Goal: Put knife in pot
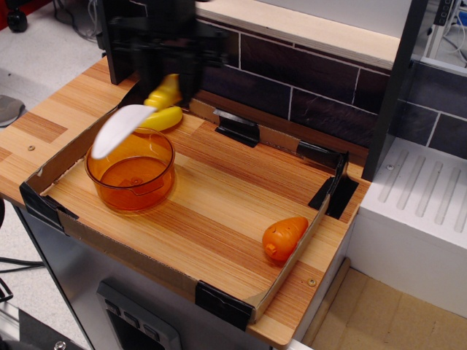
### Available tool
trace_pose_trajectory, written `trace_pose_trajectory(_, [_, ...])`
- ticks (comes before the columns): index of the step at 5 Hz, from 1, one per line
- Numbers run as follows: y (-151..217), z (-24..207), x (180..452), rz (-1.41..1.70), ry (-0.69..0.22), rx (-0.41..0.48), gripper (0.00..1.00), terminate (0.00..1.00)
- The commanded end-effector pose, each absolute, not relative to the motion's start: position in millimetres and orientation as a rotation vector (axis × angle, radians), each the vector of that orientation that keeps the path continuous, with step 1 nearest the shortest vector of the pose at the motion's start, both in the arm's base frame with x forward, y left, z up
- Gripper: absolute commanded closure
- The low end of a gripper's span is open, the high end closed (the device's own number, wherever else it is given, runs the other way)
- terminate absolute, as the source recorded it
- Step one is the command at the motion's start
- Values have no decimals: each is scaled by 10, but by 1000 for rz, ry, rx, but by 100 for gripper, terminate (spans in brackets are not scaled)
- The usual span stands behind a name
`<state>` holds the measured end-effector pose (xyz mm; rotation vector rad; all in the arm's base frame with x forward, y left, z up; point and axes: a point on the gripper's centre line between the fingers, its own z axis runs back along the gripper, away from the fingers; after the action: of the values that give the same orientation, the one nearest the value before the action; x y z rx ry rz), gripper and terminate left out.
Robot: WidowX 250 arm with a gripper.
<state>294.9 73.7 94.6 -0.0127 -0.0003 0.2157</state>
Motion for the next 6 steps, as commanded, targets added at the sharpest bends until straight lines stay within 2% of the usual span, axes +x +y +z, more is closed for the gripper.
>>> trace_pose_trajectory(1, [909, 819, 2750, 134, -77, 6, 100, 0])
trace_pose_trajectory(2, [930, 691, 2680, 104, -72, 26, 100, 0])
trace_pose_trajectory(3, [971, 704, 2637, 83, -63, 44, 100, 0])
trace_pose_trajectory(4, [1065, 694, 2677, 150, -50, 90, 0, 0])
trace_pose_trajectory(5, [1073, 699, 2779, 211, -35, 103, 0, 0])
trace_pose_trajectory(6, [1046, 770, 2838, 213, -61, 98, 0, 0])
